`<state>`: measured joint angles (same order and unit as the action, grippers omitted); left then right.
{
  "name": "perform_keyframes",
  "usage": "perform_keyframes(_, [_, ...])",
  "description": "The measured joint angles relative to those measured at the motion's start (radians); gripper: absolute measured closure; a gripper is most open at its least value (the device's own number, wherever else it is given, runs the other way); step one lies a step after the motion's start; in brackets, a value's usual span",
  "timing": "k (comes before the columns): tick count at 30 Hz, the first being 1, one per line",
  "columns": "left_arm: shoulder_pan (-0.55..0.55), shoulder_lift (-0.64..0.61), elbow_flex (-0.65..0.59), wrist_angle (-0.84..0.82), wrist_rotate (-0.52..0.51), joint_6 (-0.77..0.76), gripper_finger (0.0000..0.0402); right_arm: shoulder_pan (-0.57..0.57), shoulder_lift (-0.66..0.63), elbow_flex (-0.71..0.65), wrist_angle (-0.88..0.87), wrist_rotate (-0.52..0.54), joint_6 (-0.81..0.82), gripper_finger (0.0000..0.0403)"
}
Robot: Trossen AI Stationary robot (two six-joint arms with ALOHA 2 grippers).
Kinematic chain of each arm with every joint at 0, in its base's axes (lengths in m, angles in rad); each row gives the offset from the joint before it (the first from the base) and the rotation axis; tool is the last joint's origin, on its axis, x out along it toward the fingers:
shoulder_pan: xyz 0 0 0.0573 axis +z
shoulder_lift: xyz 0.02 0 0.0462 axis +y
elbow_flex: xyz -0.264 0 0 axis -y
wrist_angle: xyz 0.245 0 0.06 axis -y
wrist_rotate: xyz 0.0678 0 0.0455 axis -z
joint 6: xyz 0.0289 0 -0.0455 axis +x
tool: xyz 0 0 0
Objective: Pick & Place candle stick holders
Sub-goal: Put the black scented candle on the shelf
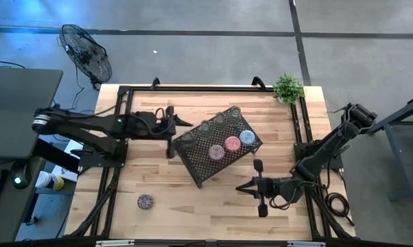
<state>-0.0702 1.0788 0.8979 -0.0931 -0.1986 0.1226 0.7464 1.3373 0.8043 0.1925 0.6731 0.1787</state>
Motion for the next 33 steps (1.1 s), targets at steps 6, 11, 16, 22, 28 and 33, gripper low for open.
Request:
perform_keyframes(6, [-0.189, -0.008, 0.221, -0.448, -0.122, -0.042, 0.0204, 0.000, 0.000, 0.000, -0.010, 0.013, -0.001, 0.0402])
perform_keyframes(11, [-0.449, 0.031, 0.245, -0.641, -0.202, -0.232, 0.0325, 0.000, 0.000, -0.032, -0.033, 0.047, -0.004, 0.0402])
perform_keyframes(16, [-0.609, 0.121, 0.245, -0.783, -0.208, -0.600, 0.0388, 0.000, 0.000, -0.133, 0.113, 0.055, 0.004, 0.0402])
perform_keyframes(22, [-0.722, 0.267, 0.253, -0.857, -0.151, -0.898, 0.0394, 0.000, 0.000, -0.201, 0.256, 0.057, -0.042, 0.0402])
perform_keyframes(28, [-0.832, 0.377, 0.372, -1.005, -0.121, -1.188, 0.0397, 0.000, 0.000, -0.206, 0.256, 0.058, -0.094, 0.0402])
perform_keyframes(33, [-0.855, 0.417, 0.391, -1.030, 0.002, -1.321, 0.0396, 0.000, 0.000, -0.205, 0.261, 0.050, -0.135, 0.0401])
